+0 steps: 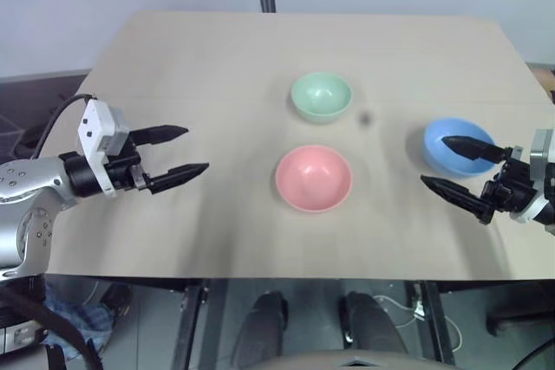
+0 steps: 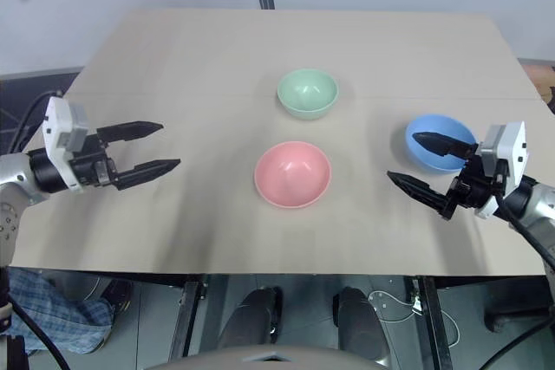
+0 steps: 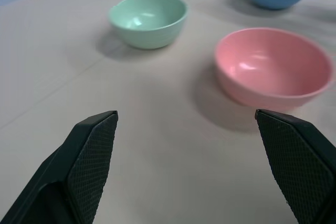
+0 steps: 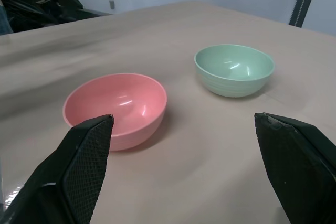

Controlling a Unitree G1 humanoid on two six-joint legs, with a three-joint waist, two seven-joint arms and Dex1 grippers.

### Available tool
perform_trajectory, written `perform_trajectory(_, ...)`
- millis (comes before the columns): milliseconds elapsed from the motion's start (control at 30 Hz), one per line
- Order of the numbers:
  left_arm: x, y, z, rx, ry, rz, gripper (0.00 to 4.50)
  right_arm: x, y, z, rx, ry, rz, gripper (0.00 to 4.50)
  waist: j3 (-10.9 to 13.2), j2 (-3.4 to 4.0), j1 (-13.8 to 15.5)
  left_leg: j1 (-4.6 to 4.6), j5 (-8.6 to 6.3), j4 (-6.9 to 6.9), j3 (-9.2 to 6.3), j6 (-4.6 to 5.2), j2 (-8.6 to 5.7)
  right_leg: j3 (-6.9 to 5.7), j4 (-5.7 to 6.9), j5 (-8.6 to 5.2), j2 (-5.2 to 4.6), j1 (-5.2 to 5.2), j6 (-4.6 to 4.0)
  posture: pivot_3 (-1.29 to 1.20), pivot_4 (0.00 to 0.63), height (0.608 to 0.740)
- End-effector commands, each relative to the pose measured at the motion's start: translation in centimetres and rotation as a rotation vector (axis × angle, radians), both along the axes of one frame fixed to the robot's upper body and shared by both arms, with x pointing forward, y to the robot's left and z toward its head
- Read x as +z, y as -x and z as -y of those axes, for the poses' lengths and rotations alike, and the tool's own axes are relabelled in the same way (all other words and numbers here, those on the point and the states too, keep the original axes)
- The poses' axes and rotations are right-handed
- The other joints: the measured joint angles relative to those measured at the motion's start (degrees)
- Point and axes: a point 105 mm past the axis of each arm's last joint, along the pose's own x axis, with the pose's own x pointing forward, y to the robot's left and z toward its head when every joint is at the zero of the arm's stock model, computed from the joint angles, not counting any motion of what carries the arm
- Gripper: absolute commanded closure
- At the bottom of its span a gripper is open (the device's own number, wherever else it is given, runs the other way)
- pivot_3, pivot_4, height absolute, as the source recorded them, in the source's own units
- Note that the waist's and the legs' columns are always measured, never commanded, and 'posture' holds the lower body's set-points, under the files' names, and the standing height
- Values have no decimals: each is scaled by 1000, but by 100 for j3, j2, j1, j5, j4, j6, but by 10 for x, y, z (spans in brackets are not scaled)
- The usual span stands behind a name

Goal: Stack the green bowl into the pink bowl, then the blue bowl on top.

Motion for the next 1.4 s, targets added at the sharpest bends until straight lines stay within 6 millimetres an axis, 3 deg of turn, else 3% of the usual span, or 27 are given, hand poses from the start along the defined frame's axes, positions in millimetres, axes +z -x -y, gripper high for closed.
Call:
perform_trajectory(33,15,5,-2,-6,-13,57,66,7,1,-3,30,16,20,0,0,0,-2,0,0,0,0,0,0,0,0,0,0,0,0,0,150,740)
perform_trajectory(333,14,10,-2,-34,-2,43,66,1,-4,-5,25,46,1,0,0,0,-3,-1,0,0,1,0,-1,0,-1,0,-1,-1,0,0,150,740)
perform_trajectory(467,12,10,-1,-47,1,33,66,-5,-25,-14,-30,155,-8,0,2,3,-25,2,0,1,4,0,0,2,1,0,-1,-1,0,0,150,740)
perform_trajectory(633,7,7,4,-74,6,24,66,15,-71,-64,-27,232,120,0,7,9,-81,11,0,0,17,0,12,13,10,0,9,-9,-1,0,150,740)
perform_trajectory(767,7,5,7,-89,2,29,66,13,-109,-98,-57,357,168,0,11,11,-120,-3,0,-4,15,-1,10,13,12,1,10,-23,-2,0,150,740)
perform_trajectory(933,9,6,8,-105,-16,29,66,6,-138,-140,-24,497,207,0,11,10,-112,-38,1,-18,13,-2,-4,11,10,1,-5,-60,-3,0,150,740)
perform_trajectory(1033,9,6,11,-117,-30,26,66,5,-149,-163,0,544,220,0,11,10,-147,-119,15,5,14,-26,-5,12,48,2,-5,-152,-4,0,150,740)
perform_trajectory(1300,11,7,15,-126,-39,27,66,3,-177,-188,-41,657,217,0,12,12,-187,-117,11,6,17,-18,-4,14,64,3,0,-162,-5,0,150,740)
perform_trajectory(1400,10,8,14,-119,-45,21,0,-2,-178,-194,-21,698,225,789,12,12,-198,-117,11,6,18,-18,-5,14,63,3,-1,-162,-5,0,150,740)
